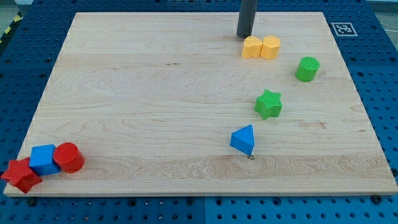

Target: Push the yellow heart away from the yellow hexagon

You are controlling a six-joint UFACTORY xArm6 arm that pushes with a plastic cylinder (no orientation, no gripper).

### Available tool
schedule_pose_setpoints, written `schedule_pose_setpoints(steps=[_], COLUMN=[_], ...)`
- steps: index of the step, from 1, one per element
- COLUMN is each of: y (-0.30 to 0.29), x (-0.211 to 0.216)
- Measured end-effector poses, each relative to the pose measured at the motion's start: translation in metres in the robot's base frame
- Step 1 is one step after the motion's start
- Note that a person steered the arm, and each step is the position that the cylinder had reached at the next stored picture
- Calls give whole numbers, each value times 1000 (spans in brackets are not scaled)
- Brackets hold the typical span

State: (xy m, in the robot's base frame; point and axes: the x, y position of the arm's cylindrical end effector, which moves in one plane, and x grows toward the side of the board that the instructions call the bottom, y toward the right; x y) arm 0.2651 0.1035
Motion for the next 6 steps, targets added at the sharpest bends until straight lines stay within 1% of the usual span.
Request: schedule_pose_setpoints(steps=[1, 3, 5, 6], y=[15, 15, 11, 11], x=[-14, -14, 6, 27])
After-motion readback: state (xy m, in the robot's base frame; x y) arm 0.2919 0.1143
